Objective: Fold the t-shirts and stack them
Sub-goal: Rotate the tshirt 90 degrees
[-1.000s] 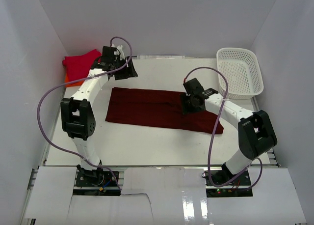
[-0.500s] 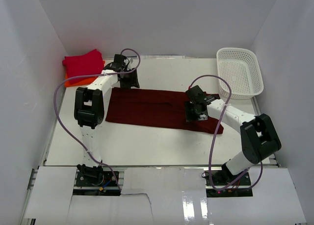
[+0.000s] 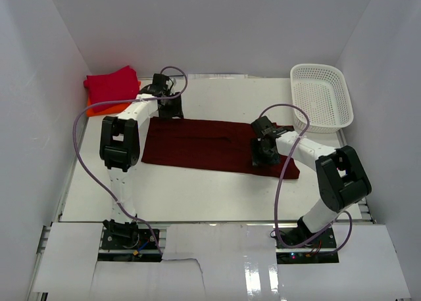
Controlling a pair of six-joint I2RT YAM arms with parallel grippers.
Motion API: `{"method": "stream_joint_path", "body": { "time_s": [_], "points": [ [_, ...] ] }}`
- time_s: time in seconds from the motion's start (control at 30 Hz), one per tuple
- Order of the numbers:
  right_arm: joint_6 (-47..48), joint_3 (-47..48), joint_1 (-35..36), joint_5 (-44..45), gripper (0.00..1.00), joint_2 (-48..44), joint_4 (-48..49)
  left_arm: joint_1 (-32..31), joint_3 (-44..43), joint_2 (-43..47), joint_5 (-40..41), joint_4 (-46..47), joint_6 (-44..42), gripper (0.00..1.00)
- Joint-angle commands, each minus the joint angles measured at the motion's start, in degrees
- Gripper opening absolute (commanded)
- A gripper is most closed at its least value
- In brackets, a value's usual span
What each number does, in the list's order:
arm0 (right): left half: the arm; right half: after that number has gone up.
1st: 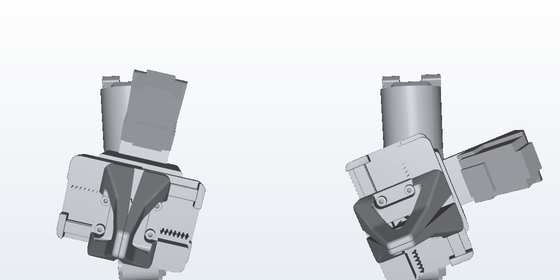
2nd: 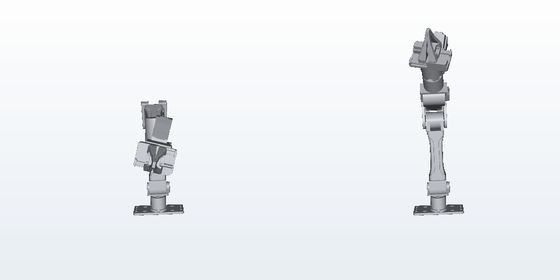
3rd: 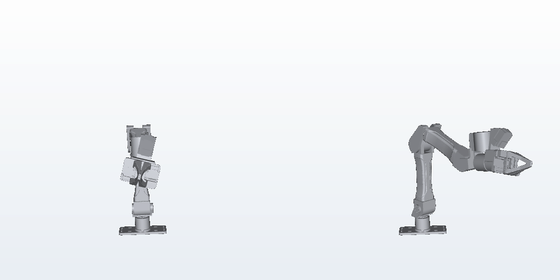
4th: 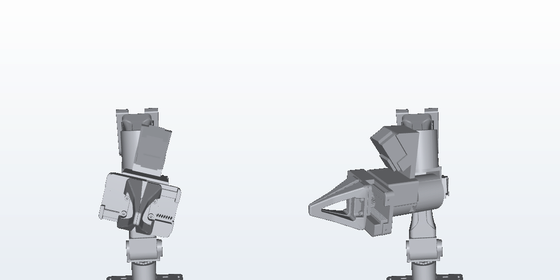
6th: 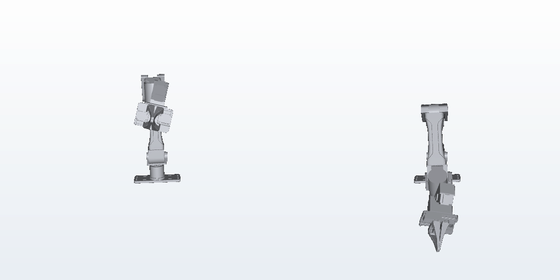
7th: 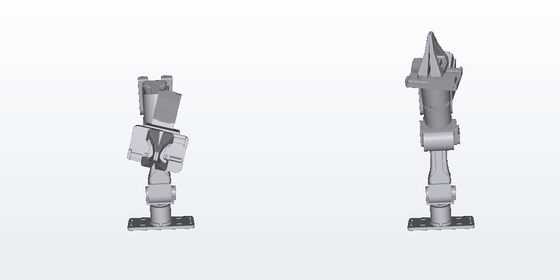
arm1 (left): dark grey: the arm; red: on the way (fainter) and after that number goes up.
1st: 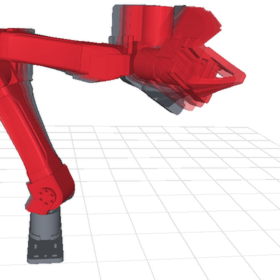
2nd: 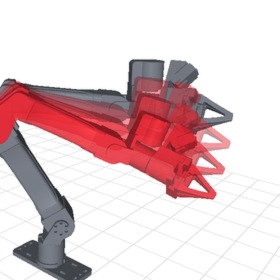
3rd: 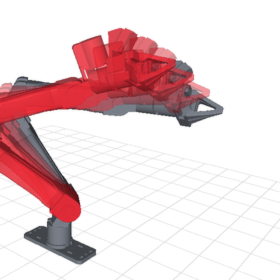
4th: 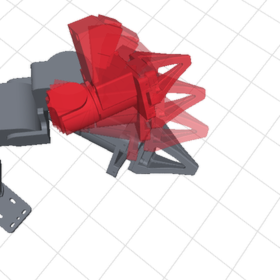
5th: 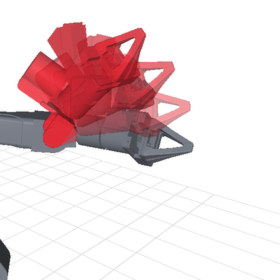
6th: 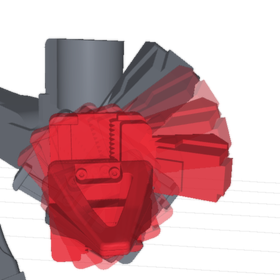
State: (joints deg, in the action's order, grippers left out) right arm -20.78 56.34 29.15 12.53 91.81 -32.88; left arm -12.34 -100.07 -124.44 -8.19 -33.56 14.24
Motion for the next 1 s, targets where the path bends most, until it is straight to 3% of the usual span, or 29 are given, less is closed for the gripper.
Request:
{"method": "stream_joint_path", "body": {
  "time_s": [0.0, 0.7, 0.97],
  "points": [
    [-0.93, -0.17, -0.58, 0.91, 0.60, 1.35, 0.19, 0.03, -0.30, -0.01, 2.47, -0.98, 0.09, 0.65],
    [0.12, 3.16, -2.43, -0.41, 0.59, 7.33, 0.54, 0.30, 4.09, -2.47, 6.87, -2.39, 1.58, 0.64],
    [1.79, 8.60, -3.57, -0.76, 0.59, 11.19, -0.51, 1.09, 6.81, -1.07, 10.03, -4.41, 4.21, 0.64]
  ]
}}
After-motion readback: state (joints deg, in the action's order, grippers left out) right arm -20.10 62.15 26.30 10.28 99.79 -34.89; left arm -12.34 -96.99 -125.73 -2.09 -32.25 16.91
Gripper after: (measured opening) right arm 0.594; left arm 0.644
